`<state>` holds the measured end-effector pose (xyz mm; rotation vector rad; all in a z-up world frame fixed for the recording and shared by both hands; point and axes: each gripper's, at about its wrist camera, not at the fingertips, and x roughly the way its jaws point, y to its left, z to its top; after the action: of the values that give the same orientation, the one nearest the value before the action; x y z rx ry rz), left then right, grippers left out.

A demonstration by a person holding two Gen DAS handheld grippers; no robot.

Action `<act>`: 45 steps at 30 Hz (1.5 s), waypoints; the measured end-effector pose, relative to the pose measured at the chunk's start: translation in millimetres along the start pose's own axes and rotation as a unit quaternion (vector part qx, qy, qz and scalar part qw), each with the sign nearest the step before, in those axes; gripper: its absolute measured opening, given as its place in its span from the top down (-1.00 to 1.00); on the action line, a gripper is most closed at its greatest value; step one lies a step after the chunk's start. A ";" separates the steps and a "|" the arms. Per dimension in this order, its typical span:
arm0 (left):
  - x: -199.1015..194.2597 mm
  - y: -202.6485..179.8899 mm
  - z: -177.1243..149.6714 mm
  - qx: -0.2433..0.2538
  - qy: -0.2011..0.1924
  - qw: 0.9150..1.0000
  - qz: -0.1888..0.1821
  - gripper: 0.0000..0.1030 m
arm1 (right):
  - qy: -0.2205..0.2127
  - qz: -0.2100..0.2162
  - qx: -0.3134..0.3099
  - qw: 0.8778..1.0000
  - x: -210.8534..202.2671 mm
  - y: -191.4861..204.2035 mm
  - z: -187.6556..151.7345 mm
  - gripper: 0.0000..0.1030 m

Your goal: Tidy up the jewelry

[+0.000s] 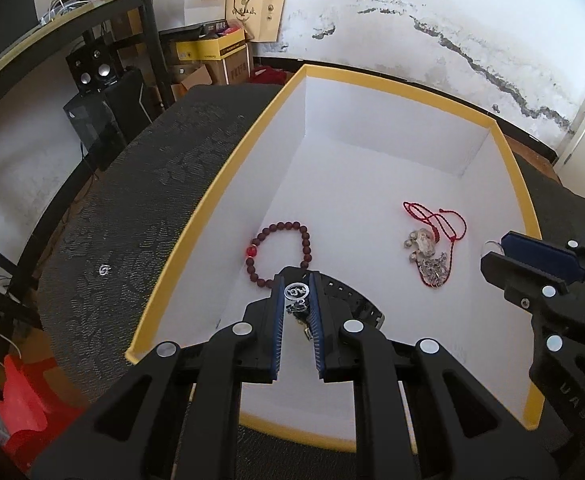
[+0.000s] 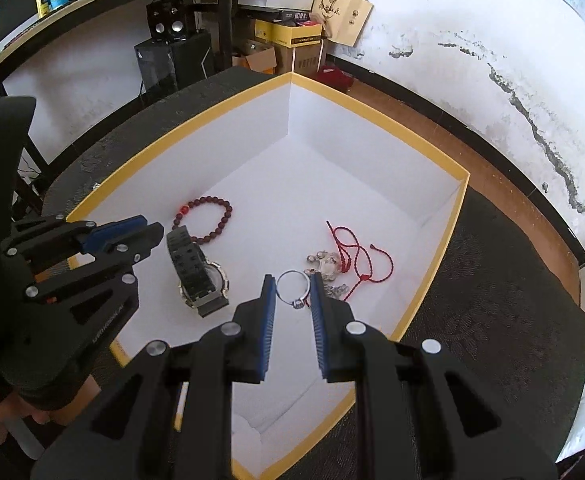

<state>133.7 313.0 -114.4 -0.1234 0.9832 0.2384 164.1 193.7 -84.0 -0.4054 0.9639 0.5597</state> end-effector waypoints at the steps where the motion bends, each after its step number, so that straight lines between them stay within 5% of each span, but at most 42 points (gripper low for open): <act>1: 1.4 -0.6 0.5 0.000 0.000 1.000 0.000 0.75 | 0.001 0.000 0.000 1.000 2.7 -1.0 0.2 0.65; 23: 27.7 -6.6 7.4 0.005 0.011 1.000 0.012 0.73 | 0.012 0.009 0.016 1.000 32.7 -18.0 0.2 0.65; 25: 28.0 -5.3 7.0 -0.001 0.013 1.000 0.013 0.62 | 0.006 0.007 0.018 1.000 30.9 -19.1 1.6 0.63; 27: 26.5 -3.3 6.7 -0.008 0.011 1.000 0.021 0.00 | 0.005 0.011 0.020 1.000 28.8 -21.4 2.4 0.54; 28: 24.3 -2.2 7.1 -0.011 0.005 1.000 0.025 -0.17 | 0.004 0.011 0.019 1.000 27.8 -21.5 1.8 0.31; 31: 20.6 -5.7 6.6 -0.009 -0.001 1.000 0.021 -0.45 | -0.001 0.007 0.014 1.000 23.9 -20.8 3.3 0.23; 33: 19.7 -6.7 7.3 -0.009 0.000 1.000 0.014 -0.52 | -0.002 0.007 0.015 1.000 20.9 -20.9 4.7 0.22; 40: 11.5 -5.8 7.3 -0.019 0.000 1.000 0.008 -0.66 | -0.026 0.002 0.018 0.999 -3.6 -26.1 6.6 -0.38; 45: -9.0 -14.6 5.3 -0.014 -0.009 1.000 0.015 -0.77 | -0.043 0.004 0.028 0.999 -39.4 -35.1 -1.2 -0.54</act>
<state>136.9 298.7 -104.1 -0.1321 0.9642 0.2815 167.1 155.0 -48.2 -0.3250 0.8972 0.5519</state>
